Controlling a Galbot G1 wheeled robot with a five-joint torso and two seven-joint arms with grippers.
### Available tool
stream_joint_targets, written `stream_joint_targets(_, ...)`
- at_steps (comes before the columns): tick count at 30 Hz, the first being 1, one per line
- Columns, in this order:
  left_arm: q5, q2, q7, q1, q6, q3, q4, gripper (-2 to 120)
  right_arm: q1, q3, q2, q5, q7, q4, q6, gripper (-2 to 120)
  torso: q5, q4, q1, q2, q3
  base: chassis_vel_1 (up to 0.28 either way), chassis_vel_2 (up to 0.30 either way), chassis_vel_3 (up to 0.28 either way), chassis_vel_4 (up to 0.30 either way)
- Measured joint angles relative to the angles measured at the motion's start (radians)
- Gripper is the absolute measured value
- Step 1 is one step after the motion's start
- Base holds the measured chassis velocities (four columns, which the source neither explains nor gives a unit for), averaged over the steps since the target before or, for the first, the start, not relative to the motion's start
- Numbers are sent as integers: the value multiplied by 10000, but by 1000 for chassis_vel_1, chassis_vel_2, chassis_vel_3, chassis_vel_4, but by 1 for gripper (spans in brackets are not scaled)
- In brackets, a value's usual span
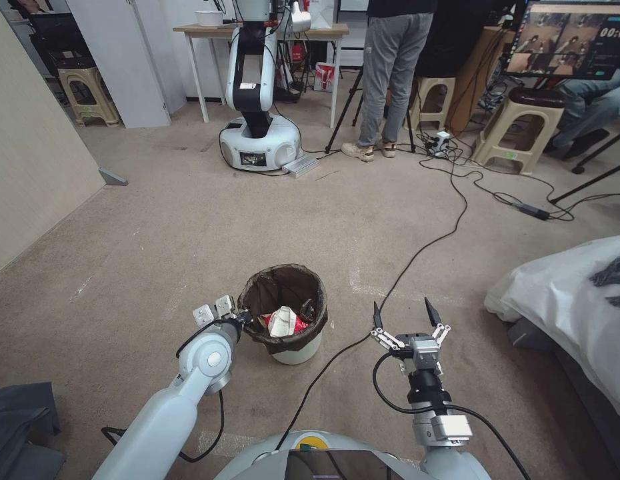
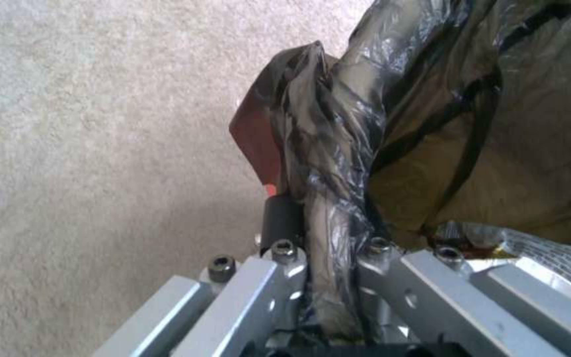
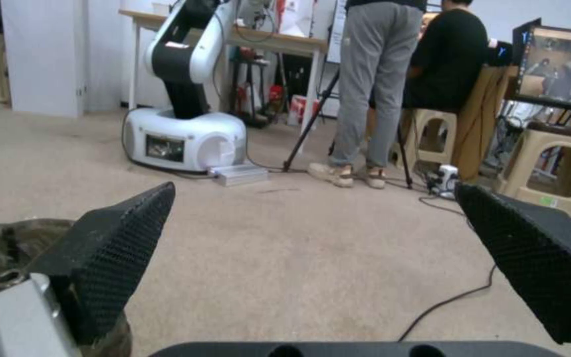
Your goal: Pick up the trash bin, then pick up the garbage from the floor and place it into the trash bin.
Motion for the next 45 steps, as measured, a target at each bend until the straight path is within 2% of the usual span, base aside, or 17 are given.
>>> stream_joint_targets(11,261,-141,95,-227,2,122,471,2,40,-64,13,-7,-5,-34,2,100,6,3,-2,4,-4,0,0,0,0)
stream_joint_targets(19,285,-161,118,-134,57,124,395,4,69,-111,13,-2,-12,-97,1,100,-5,0,-1,3,-1,0,0,0,0)
stream_joint_targets(25,398,-179,252,-70,76,159,259,28,62,-130,20,-38,-17,-150,6,100,-12,-5,0,0,3,0,0,0,0)
stream_joint_targets(26,398,-179,252,-70,76,159,259,28,62,-130,20,-38,-17,-150,6,100,-12,-5,0,0,3,0,0,0,0)
stream_joint_targets(28,441,-183,369,-75,66,162,244,38,58,-135,27,-44,-18,-152,10,100,-13,-5,0,0,4,0,0,0,0)
stream_joint_targets(29,441,-183,369,-75,66,162,244,38,58,-135,27,-44,-18,-152,10,100,-13,-5,0,0,4,0,0,0,0)
stream_joint_targets(31,456,-203,533,-99,-4,166,242,50,50,-142,35,-57,-21,-164,17,100,-12,-5,0,-1,5,0,0,0,0)
stream_joint_targets(32,456,-203,533,-99,-4,166,242,50,50,-142,35,-57,-21,-164,17,100,-12,-5,0,-1,5,0,0,0,0)
stream_joint_targets(35,459,-235,817,-122,-178,191,193,65,31,-180,67,-93,-28,-193,51,100,-12,-1,0,-3,6,0,0,0,0)
stream_joint_targets(36,459,-235,817,-122,-178,191,193,65,31,-180,67,-93,-28,-193,51,100,-12,-1,0,-3,6,0,0,0,0)
stream_joint_targets(38,459,-280,1136,-171,-383,192,109,74,23,-207,98,-131,-33,-213,65,100,-10,-3,1,-3,6,0,0,0,0)
stream_joint_targets(39,459,-280,1136,-171,-383,192,109,74,23,-207,98,-131,-33,-213,65,100,-10,-3,1,-3,6,0,0,0,0)
stream_joint_targets(42,643,-361,1916,-266,-755,196,-38,89,19,-259,168,-219,-42,-254,86,100,-7,-3,1,-3,4,0,0,0,0)
stream_joint_targets(43,643,-361,1916,-266,-755,196,-38,89,19,-259,168,-219,-42,-254,86,100,-7,-3,1,-3,4,0,0,0,0)
stream_joint_targets(45,950,-436,2493,-306,-1021,238,-212,99,7,-303,247,-286,-58,-286,112,100,-5,-1,1,-3,3,0,0,0,0)
